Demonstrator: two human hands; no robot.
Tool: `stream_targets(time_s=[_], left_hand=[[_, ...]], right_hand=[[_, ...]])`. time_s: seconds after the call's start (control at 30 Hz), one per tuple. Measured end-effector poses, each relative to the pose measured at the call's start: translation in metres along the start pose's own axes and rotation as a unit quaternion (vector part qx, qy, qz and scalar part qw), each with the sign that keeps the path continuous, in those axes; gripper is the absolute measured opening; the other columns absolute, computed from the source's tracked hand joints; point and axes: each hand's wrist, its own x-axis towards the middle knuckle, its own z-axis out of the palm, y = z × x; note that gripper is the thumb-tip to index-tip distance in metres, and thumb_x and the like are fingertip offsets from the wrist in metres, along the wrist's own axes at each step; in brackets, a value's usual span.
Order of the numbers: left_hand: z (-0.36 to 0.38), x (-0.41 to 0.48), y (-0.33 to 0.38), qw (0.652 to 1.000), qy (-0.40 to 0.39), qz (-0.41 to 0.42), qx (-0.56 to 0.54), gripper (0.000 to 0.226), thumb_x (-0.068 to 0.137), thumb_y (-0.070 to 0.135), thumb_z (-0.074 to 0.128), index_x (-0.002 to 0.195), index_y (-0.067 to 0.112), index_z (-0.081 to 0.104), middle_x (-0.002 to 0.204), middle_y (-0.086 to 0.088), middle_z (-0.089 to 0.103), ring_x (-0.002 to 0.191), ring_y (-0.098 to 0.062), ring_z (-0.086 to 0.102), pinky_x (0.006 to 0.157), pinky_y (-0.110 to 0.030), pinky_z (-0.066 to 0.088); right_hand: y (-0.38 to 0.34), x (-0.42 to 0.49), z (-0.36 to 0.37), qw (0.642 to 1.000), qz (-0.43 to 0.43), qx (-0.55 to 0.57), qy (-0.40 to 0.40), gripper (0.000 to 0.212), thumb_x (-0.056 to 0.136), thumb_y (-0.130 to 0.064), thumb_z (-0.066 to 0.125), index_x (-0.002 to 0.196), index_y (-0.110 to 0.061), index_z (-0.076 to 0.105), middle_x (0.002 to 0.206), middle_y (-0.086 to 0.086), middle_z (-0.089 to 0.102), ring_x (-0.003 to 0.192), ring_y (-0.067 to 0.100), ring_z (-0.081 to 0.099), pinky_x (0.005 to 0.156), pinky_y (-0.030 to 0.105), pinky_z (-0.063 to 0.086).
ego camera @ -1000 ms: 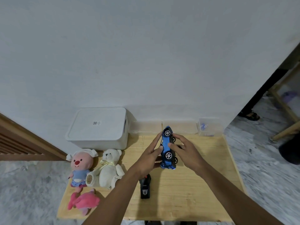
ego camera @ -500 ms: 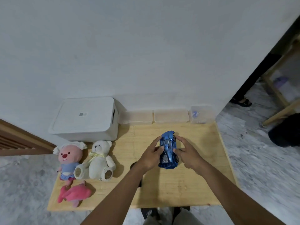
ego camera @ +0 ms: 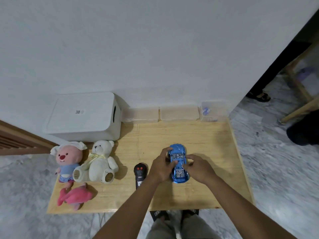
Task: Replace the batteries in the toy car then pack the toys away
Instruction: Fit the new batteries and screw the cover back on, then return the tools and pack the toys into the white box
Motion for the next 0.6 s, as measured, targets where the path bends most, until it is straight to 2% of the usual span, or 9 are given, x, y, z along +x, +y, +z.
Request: stream_targets(time_s=[0.1,0.17,0.27,0.33,0.43,0.53,0.6], left_hand=[[0.000,0.001,-0.002,1.000,0.004,-0.006,-0.004,0.053,0.098,0.030,0.069,0.146,0.031,0.046,0.122,-0.003,0.072,0.102,-0.014,0.069,0.086,-0.025,0.058],[-0.006,0.003,0.001,1.000,0.005,-0.009,0.007,0.056,0.096,0.033,0.071,0.147,0.034,0.047,0.126,-0.003,0.070,0.109,-0.015,0.068,0.093,-0.029,0.057],[-0.031,0.008,0.013,1.000,0.017,-0.007,0.025,0.059,0.095,0.039,0.072,0.147,0.036,0.046,0.124,0.002,0.063,0.112,-0.015,0.063,0.086,-0.024,0.052],[-0.061,0.014,0.018,0.997,0.043,0.009,0.060,0.062,0.094,0.039,0.073,0.149,0.034,0.045,0.129,-0.001,0.061,0.116,-0.018,0.061,0.092,-0.030,0.053],[-0.114,0.032,0.021,0.985,0.112,0.023,0.131,0.061,0.093,0.031,0.074,0.148,0.026,0.048,0.138,-0.011,0.059,0.124,-0.025,0.059,0.101,-0.036,0.050],[-0.157,0.052,0.027,0.966,0.182,0.023,0.182,0.061,0.089,0.027,0.076,0.145,0.023,0.049,0.144,-0.013,0.051,0.116,-0.029,0.063,0.096,-0.035,0.049],[-0.170,0.066,0.028,0.955,0.201,0.022,0.215,0.066,0.087,0.023,0.077,0.146,0.023,0.048,0.150,-0.011,0.043,0.107,-0.028,0.066,0.092,-0.034,0.049]], right_hand=[[0.002,0.001,-0.001,1.000,0.004,-0.019,0.000,0.053,0.090,-0.044,0.064,0.139,-0.029,0.054,0.117,-0.001,0.071,0.095,0.016,0.069,0.074,0.028,0.053],[0.000,0.004,-0.004,0.999,0.001,-0.039,0.029,0.050,0.089,-0.048,0.063,0.134,-0.027,0.057,0.115,-0.001,0.071,0.097,0.017,0.068,0.075,0.027,0.051],[-0.013,0.013,-0.022,0.992,-0.020,-0.070,0.100,0.029,0.096,-0.040,0.053,0.110,-0.021,0.070,0.110,0.002,0.073,0.096,0.023,0.066,0.081,0.032,0.053],[-0.029,0.020,-0.036,0.986,-0.046,-0.095,0.126,0.030,0.100,-0.031,0.047,0.098,-0.016,0.072,0.102,0.004,0.074,0.089,0.025,0.065,0.079,0.035,0.055],[-0.065,0.029,-0.050,0.977,-0.093,-0.137,0.130,0.030,0.101,-0.033,0.045,0.101,-0.017,0.069,0.100,0.003,0.073,0.085,0.024,0.063,0.072,0.032,0.052],[-0.108,0.038,-0.053,0.967,-0.139,-0.184,0.106,0.026,0.097,-0.043,0.053,0.099,-0.020,0.064,0.093,-0.001,0.070,0.086,0.022,0.063,0.071,0.031,0.050],[-0.133,0.050,-0.049,0.953,-0.176,-0.224,0.097,0.023,0.094,-0.044,0.059,0.098,-0.021,0.063,0.088,-0.004,0.066,0.087,0.020,0.062,0.071,0.032,0.049]])
